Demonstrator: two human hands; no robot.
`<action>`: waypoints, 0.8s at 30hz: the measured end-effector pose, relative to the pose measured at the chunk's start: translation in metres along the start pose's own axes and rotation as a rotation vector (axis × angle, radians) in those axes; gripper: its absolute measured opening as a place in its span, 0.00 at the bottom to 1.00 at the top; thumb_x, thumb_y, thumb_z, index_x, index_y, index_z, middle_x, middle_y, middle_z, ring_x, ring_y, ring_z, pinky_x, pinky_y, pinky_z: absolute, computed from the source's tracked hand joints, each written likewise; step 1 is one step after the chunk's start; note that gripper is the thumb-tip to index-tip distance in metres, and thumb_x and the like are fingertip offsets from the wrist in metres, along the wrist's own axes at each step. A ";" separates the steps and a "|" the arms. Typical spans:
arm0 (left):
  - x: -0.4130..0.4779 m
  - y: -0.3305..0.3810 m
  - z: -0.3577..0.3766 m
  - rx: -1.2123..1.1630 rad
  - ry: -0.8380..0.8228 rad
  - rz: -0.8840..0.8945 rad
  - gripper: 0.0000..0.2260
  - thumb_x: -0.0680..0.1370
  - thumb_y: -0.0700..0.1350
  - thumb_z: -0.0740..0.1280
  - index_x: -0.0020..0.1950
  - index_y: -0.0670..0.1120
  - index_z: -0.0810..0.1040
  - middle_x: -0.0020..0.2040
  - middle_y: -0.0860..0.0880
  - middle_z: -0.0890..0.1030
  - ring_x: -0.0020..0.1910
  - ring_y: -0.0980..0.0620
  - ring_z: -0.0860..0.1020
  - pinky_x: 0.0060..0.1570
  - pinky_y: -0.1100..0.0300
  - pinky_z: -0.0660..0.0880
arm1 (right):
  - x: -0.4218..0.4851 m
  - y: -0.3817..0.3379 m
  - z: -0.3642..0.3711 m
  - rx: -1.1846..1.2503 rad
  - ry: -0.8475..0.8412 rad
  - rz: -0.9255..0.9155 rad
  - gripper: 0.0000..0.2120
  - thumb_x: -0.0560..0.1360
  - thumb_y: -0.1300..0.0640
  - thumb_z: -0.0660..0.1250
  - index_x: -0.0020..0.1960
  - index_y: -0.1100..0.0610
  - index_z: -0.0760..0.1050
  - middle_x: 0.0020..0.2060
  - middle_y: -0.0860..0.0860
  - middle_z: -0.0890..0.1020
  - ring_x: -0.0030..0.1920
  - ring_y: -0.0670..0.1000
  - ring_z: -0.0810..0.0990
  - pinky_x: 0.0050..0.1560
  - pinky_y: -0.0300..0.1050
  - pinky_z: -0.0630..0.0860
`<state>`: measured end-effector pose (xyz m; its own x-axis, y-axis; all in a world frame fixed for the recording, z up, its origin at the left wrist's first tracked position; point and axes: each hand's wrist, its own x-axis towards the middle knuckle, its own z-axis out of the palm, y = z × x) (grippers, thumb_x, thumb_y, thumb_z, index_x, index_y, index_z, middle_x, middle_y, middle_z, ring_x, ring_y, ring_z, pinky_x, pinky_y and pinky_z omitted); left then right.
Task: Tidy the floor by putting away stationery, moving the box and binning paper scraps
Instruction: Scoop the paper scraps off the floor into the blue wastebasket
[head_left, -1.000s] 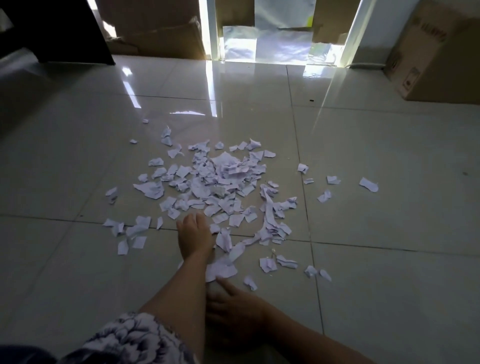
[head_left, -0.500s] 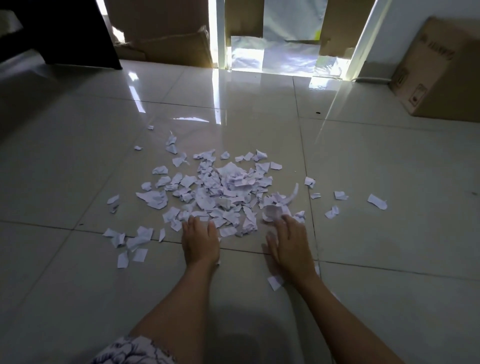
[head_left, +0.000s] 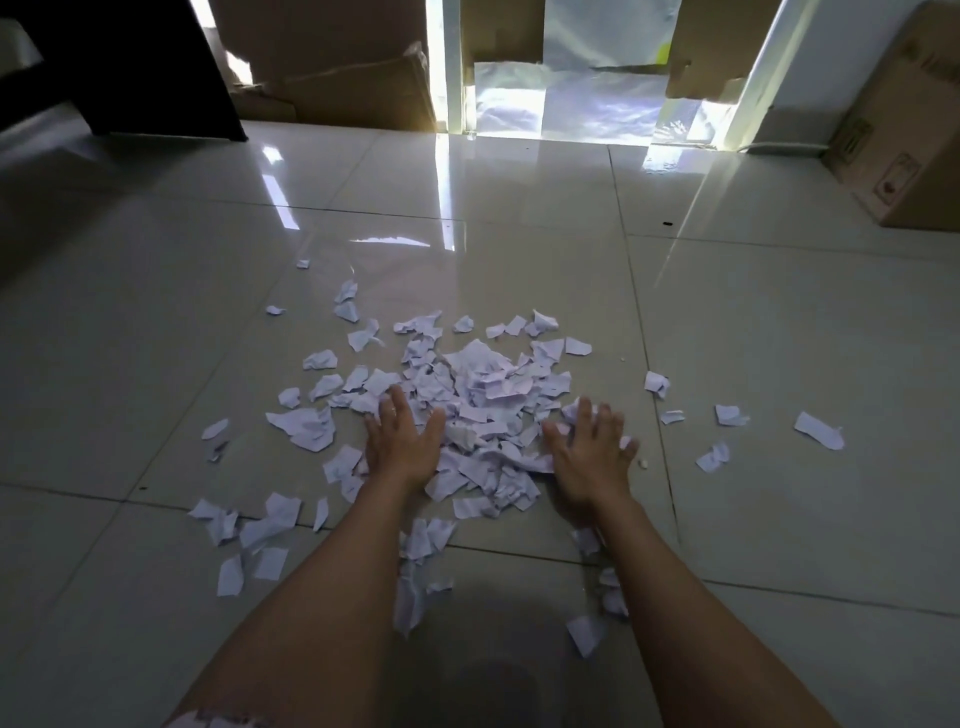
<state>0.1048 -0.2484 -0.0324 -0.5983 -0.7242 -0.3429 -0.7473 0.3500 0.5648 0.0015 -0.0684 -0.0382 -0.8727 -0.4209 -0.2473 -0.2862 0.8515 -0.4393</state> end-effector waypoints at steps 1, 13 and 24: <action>0.005 -0.001 0.003 0.021 -0.018 0.022 0.32 0.80 0.62 0.48 0.78 0.48 0.42 0.80 0.48 0.44 0.78 0.44 0.40 0.76 0.48 0.43 | 0.002 -0.003 0.005 -0.071 -0.012 -0.039 0.31 0.80 0.39 0.43 0.78 0.51 0.42 0.77 0.55 0.41 0.76 0.57 0.36 0.73 0.59 0.35; -0.031 0.051 0.055 -0.557 -0.135 0.090 0.21 0.84 0.48 0.49 0.75 0.45 0.63 0.75 0.44 0.65 0.74 0.46 0.64 0.75 0.51 0.58 | 0.001 -0.047 0.035 0.425 0.019 -0.119 0.21 0.83 0.52 0.46 0.74 0.53 0.59 0.74 0.50 0.62 0.75 0.48 0.57 0.75 0.50 0.44; -0.079 0.097 0.052 -1.025 -0.102 0.110 0.24 0.79 0.55 0.56 0.73 0.46 0.68 0.72 0.47 0.71 0.70 0.49 0.69 0.72 0.50 0.64 | -0.030 -0.048 -0.006 1.221 0.000 -0.021 0.18 0.82 0.54 0.54 0.70 0.58 0.68 0.63 0.51 0.76 0.60 0.46 0.75 0.55 0.30 0.72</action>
<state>0.0646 -0.1266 0.0107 -0.7054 -0.6486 -0.2858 -0.1110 -0.2972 0.9483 0.0388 -0.0947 -0.0044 -0.8725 -0.4308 -0.2304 0.2594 -0.0089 -0.9657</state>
